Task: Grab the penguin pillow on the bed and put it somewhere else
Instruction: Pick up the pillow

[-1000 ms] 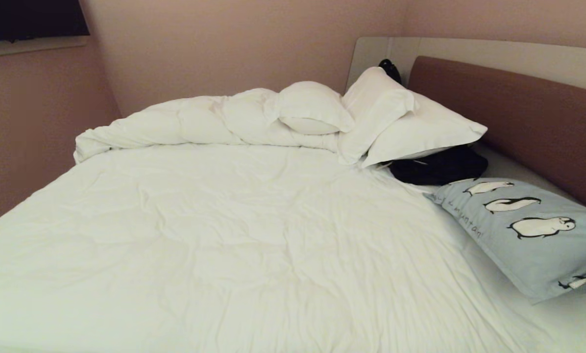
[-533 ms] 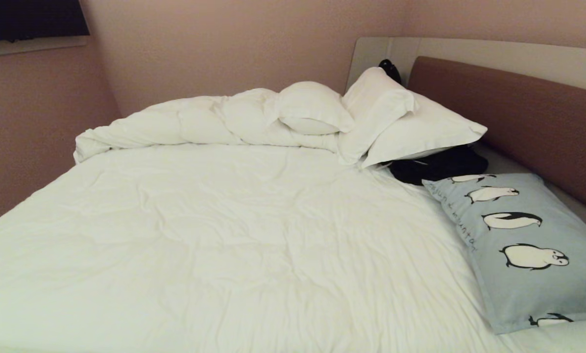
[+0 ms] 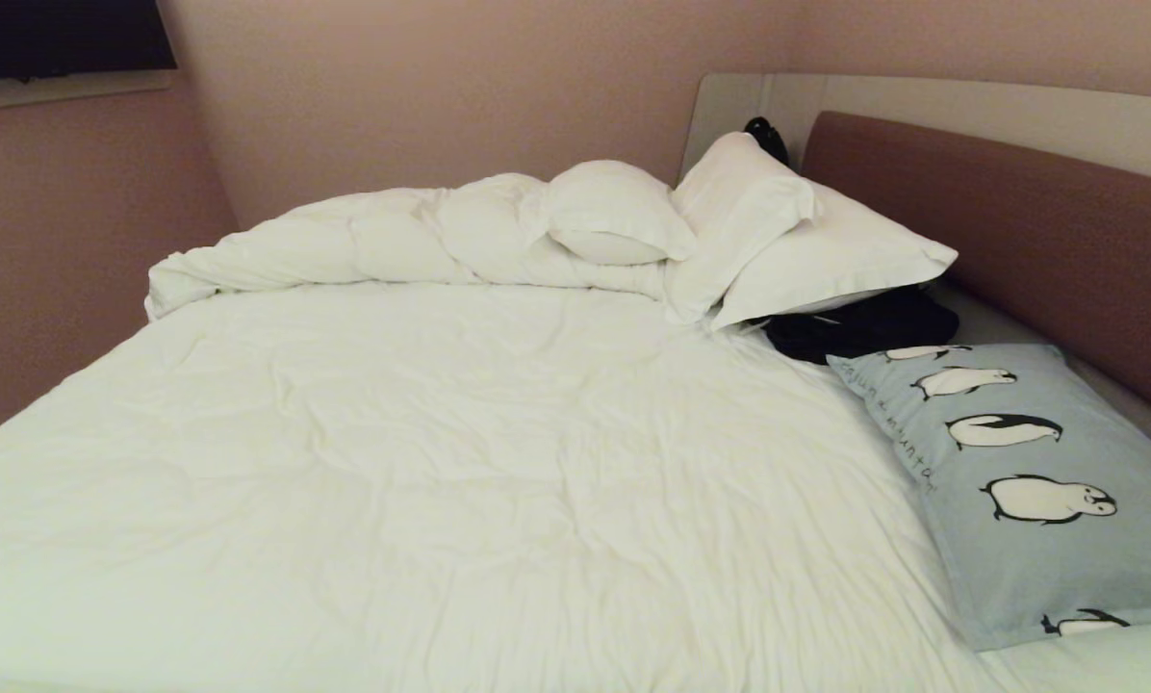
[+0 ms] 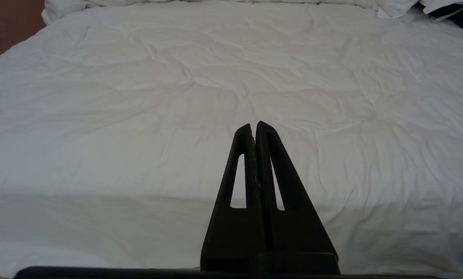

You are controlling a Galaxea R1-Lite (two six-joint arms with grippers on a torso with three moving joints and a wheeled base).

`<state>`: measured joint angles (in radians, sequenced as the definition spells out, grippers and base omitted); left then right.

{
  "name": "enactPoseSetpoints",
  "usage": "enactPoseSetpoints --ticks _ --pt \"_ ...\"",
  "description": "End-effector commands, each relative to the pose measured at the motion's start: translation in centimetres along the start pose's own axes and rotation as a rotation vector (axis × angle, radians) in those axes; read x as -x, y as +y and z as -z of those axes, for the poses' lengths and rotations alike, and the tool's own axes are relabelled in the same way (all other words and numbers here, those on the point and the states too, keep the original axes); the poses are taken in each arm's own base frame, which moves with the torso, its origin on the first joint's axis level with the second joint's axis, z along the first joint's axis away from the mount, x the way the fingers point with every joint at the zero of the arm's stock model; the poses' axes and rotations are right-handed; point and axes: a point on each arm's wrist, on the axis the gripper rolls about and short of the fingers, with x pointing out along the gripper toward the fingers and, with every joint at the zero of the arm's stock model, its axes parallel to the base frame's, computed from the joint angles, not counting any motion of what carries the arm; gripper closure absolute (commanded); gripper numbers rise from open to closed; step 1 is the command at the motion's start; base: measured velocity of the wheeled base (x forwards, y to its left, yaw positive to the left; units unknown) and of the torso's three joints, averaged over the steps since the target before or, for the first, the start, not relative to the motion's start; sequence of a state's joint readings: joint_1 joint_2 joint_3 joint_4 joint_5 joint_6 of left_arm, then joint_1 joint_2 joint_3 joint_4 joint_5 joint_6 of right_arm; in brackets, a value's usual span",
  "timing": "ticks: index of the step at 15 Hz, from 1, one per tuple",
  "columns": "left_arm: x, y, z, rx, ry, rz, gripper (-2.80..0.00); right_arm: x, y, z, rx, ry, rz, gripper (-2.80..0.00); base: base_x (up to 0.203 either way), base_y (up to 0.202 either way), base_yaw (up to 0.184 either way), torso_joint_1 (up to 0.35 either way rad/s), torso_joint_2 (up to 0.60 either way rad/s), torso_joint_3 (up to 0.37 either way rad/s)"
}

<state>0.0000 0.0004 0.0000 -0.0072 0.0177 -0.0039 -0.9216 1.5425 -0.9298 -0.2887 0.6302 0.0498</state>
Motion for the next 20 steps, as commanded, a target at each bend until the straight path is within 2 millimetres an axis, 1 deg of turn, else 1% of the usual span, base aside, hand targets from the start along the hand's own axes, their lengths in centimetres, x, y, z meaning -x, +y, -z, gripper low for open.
enactPoseSetpoints --ticks 1,2,7,10,12,14,16,18,20 --pt "0.0 0.0 0.0 0.001 -0.001 -0.001 0.0 1.0 2.0 0.2 -0.063 0.061 -0.049 -2.8 0.0 0.0 0.0 0.0 0.0 0.0" --pt "0.0 0.0 0.0 0.001 -0.001 -0.001 0.0 1.0 2.6 0.1 -0.066 0.065 -0.067 0.0 0.0 0.0 0.0 0.0 0.0 0.0" --pt "0.0 0.0 0.0 0.001 -0.001 -0.001 0.0 0.1 6.1 0.6 -0.064 0.143 -0.162 0.0 0.0 0.0 0.0 0.0 0.0 0.0" --pt "0.0 0.0 0.0 0.001 -0.001 -0.001 0.0 -0.5 9.6 1.3 -0.048 0.22 -0.173 0.0 0.0 0.0 0.0 0.0 0.0 0.0" --pt "0.0 0.0 0.0 0.001 -0.001 -0.001 0.0 -0.5 12.4 1.8 -0.031 0.249 -0.179 0.0 0.0 0.0 0.0 0.0 0.0 0.0" --pt "0.0 0.0 0.0 0.001 -0.001 -0.001 0.0 0.2 14.6 2.3 -0.022 0.28 -0.192 0.0 0.0 0.0 0.0 0.0 0.0 0.0" --pt "0.0 0.0 0.0 0.001 -0.001 -0.001 0.0 1.6 16.4 2.7 -0.023 0.321 -0.239 0.0 0.0 0.0 0.0 0.0 0.0 0.0" --pt "0.0 0.0 0.0 0.001 -0.001 -0.001 0.0 3.0 17.5 3.2 -0.029 0.375 -0.287 0.0 0.0 0.0 0.0 0.0 0.0 0.0" --pt "0.0 0.0 0.0 0.001 -0.001 -0.001 0.0 4.7 18.1 3.7 -0.031 0.426 -0.334 0.0 0.0 0.0 0.0 0.0 0.0 0.0"
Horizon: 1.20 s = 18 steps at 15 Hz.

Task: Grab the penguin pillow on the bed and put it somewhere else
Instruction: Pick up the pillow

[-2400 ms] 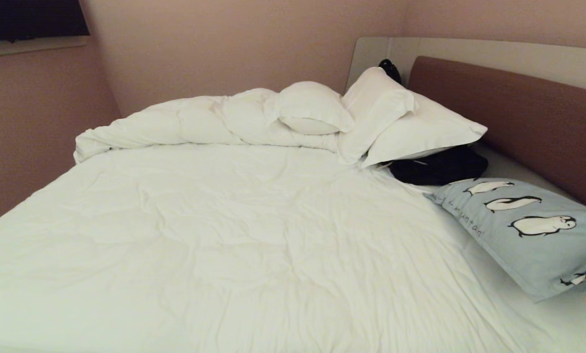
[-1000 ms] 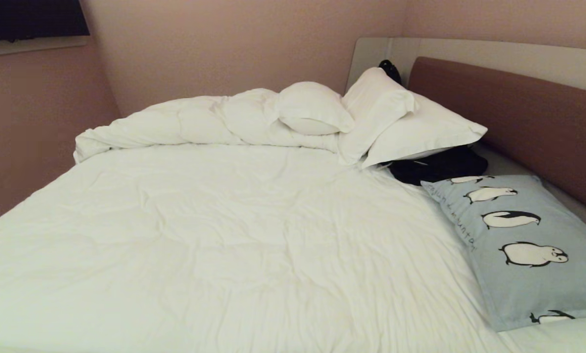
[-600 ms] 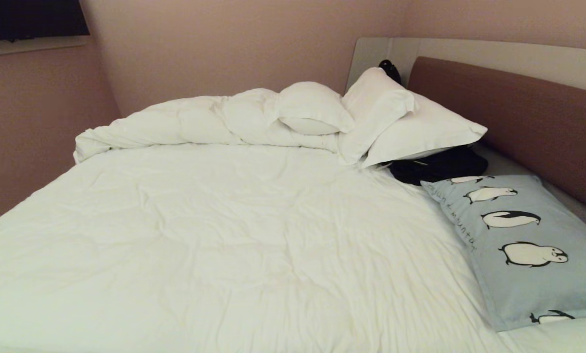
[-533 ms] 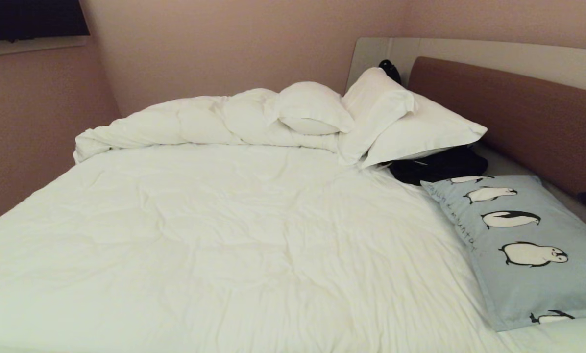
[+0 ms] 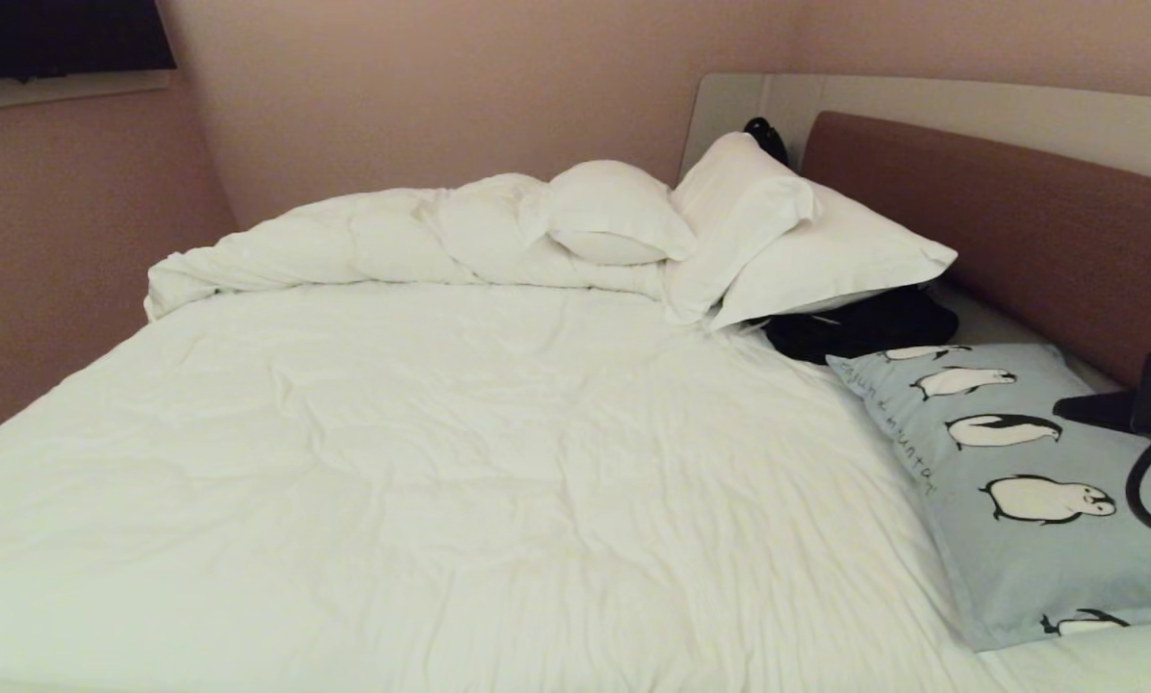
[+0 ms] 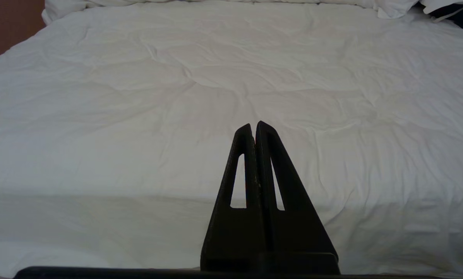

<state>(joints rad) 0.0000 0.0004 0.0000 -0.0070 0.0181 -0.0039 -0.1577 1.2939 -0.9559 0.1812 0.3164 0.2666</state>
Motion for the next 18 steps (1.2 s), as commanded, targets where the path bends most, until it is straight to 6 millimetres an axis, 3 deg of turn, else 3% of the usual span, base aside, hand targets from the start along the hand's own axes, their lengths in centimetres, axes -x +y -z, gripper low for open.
enactPoseSetpoints --ticks 1,3,9,14,18 --pt "0.0 0.0 0.0 0.001 -0.001 0.0 0.0 1.8 0.8 1.5 -0.023 0.083 -0.041 0.0 0.0 0.0 0.0 0.0 0.0 0.0" --pt "0.0 0.0 0.0 0.001 -0.001 0.0 0.0 3.4 1.3 2.4 -0.029 0.122 -0.132 0.0 0.0 0.0 0.0 0.0 0.0 0.0" --pt "0.0 0.0 0.0 0.001 -0.001 0.0 0.0 7.8 2.1 4.8 -0.004 0.095 -0.161 0.0 0.0 0.0 0.0 0.0 0.0 0.0" --pt "0.0 0.0 0.0 0.001 -0.001 0.0 0.0 13.7 2.6 9.1 0.085 -0.045 -0.194 0.0 0.0 0.0 0.0 0.0 0.0 0.0" --pt "0.0 0.0 0.0 0.001 -0.001 0.0 0.0 15.6 2.5 11.6 0.114 -0.09 -0.213 0.0 0.0 0.0 0.0 0.0 0.0 0.0"
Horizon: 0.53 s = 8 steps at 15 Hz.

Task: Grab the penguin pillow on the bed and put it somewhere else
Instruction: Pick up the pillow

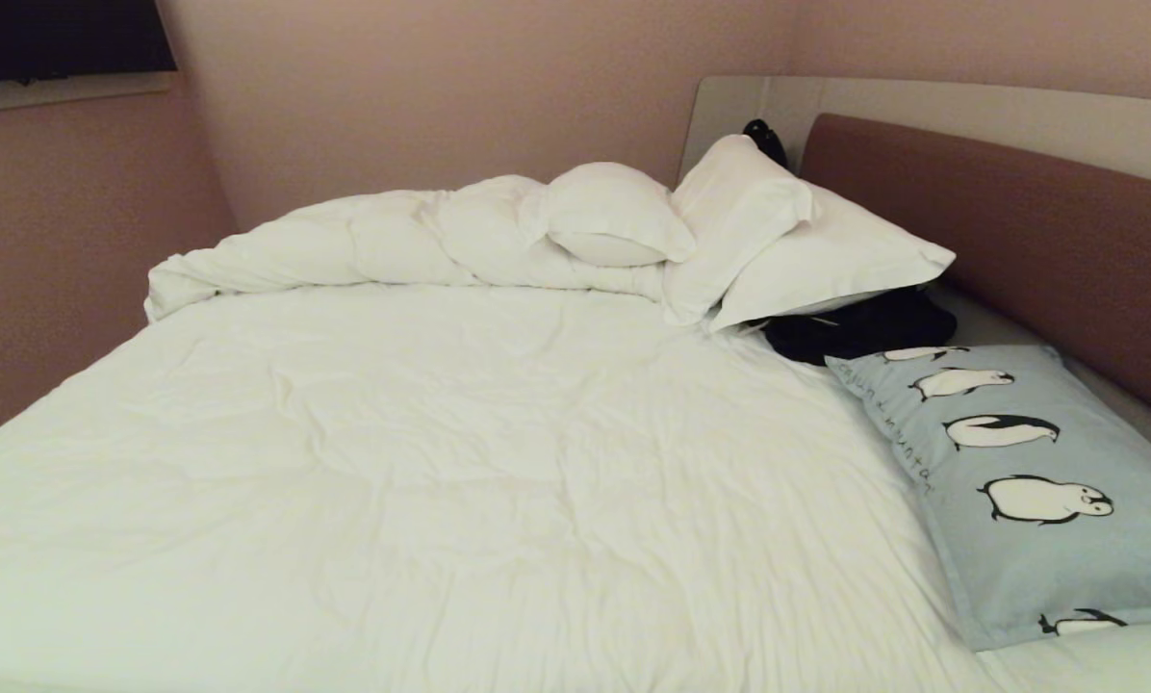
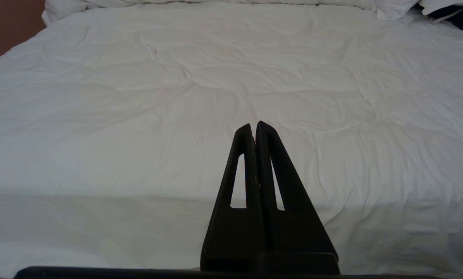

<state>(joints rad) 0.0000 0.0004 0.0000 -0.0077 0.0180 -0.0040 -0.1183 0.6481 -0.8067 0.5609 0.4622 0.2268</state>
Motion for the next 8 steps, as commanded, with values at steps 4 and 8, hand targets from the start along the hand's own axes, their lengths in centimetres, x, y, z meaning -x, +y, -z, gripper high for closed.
enactPoseSetpoints --ticks 4,8 --pt "0.0 0.0 0.0 0.001 0.0 0.0 0.0 3.3 1.1 2.6 0.069 -0.138 -0.027 0.0 0.0 0.0 0.0 0.0 0.0 0.0" --pt "0.0 0.0 0.0 0.001 0.0 0.0 0.0 4.5 1.4 3.9 0.099 -0.199 -0.041 0.0 0.0 0.0 0.0 0.0 0.0 0.0"
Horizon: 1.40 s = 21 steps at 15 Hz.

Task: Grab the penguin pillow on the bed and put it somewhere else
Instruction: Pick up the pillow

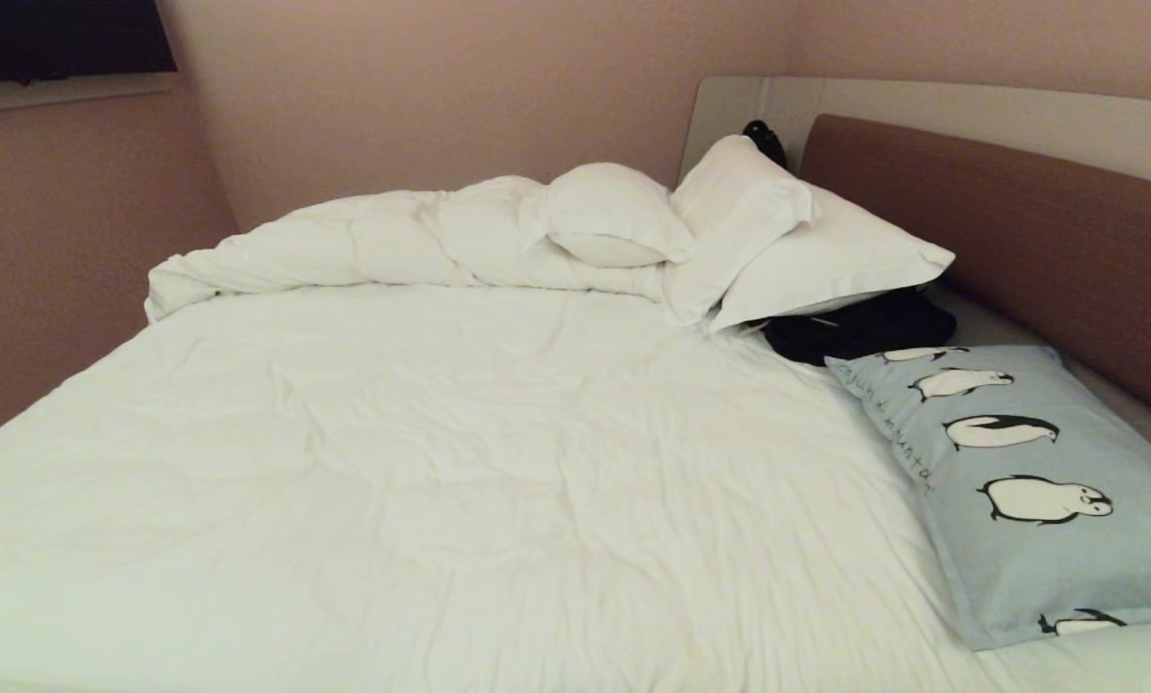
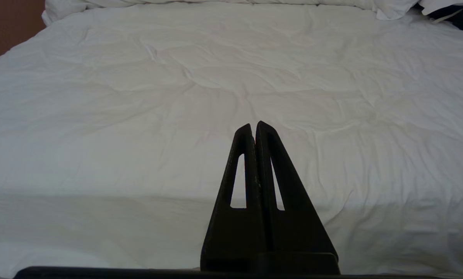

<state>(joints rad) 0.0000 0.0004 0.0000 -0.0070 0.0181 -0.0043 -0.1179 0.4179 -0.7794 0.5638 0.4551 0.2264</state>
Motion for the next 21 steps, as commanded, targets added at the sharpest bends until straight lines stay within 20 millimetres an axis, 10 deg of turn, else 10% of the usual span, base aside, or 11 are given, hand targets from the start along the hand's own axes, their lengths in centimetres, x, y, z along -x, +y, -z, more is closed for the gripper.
enactPoseSetpoints --ticks 1,21 --pt "0.0 0.0 0.0 0.0 -0.001 0.0 0.0 0.8 0.3 0.6 0.012 -0.029 -0.008 0.0 0.0 0.0 0.0 0.0 0.0 0.0" --pt "0.0 0.0 0.0 0.0 -0.001 0.0 0.0 4.3 -0.5 2.6 0.235 -0.295 0.123 0.0 0.0 0.0 0.0 0.0 0.0 0.0"
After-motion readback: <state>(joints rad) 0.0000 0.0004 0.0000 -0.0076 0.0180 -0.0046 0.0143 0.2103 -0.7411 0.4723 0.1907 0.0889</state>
